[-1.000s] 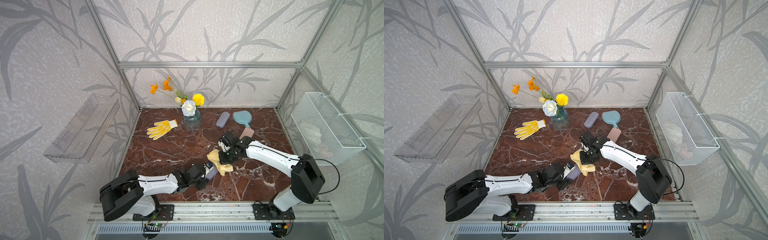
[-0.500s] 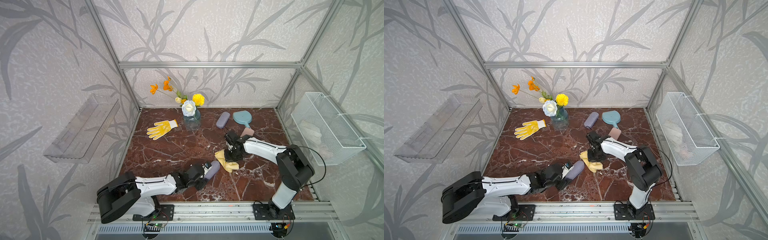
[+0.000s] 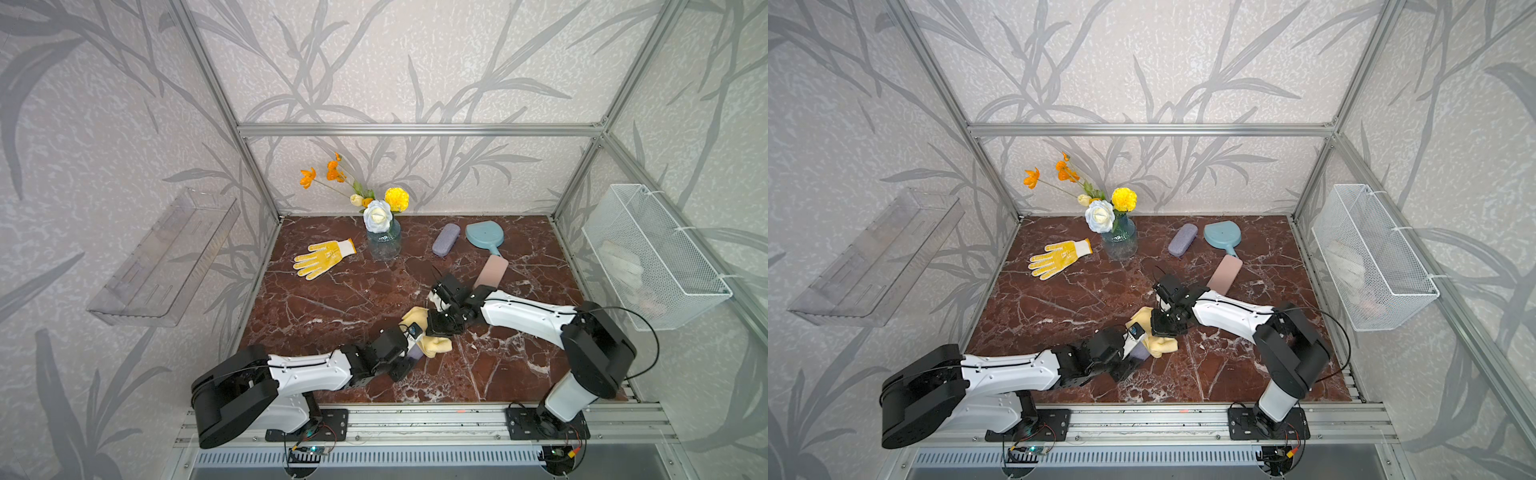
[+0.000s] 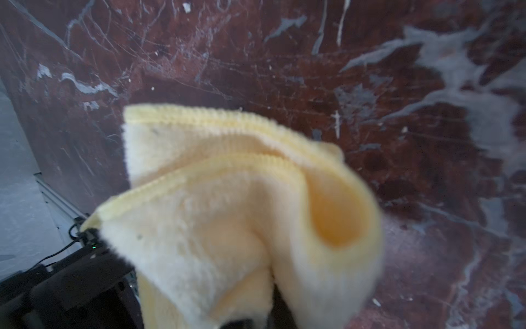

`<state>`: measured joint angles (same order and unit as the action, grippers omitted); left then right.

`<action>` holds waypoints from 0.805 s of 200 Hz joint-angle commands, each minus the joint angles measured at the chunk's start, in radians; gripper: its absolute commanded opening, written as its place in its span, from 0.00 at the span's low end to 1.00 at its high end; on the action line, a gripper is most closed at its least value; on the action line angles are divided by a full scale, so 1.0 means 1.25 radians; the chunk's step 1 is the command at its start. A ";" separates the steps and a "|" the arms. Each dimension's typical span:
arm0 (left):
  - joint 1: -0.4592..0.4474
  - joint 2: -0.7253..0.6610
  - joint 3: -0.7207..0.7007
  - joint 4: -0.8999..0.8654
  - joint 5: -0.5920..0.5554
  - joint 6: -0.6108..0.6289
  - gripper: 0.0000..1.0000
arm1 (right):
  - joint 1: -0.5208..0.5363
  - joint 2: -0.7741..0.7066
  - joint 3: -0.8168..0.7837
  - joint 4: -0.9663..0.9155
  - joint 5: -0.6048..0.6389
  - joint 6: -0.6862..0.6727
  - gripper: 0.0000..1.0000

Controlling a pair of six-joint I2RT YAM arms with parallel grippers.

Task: Wipe the eyeglass case
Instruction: Wipe the dirt from the eyeglass case.

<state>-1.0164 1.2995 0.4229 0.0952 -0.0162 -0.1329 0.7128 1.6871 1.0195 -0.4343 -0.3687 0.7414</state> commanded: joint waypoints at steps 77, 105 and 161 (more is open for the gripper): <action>-0.047 -0.019 0.007 -0.030 -0.118 0.023 0.13 | 0.035 -0.025 0.195 -0.262 0.166 -0.165 0.00; -0.069 -0.020 0.008 -0.034 -0.149 0.024 0.13 | 0.049 0.011 0.097 -0.058 -0.045 0.011 0.00; -0.109 -0.006 0.016 -0.032 -0.221 0.031 0.13 | -0.127 0.087 0.082 -0.198 0.106 -0.206 0.00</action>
<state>-1.1358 1.2953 0.4236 0.0681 -0.2230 -0.1223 0.6479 1.7409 1.0939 -0.5014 -0.4683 0.6525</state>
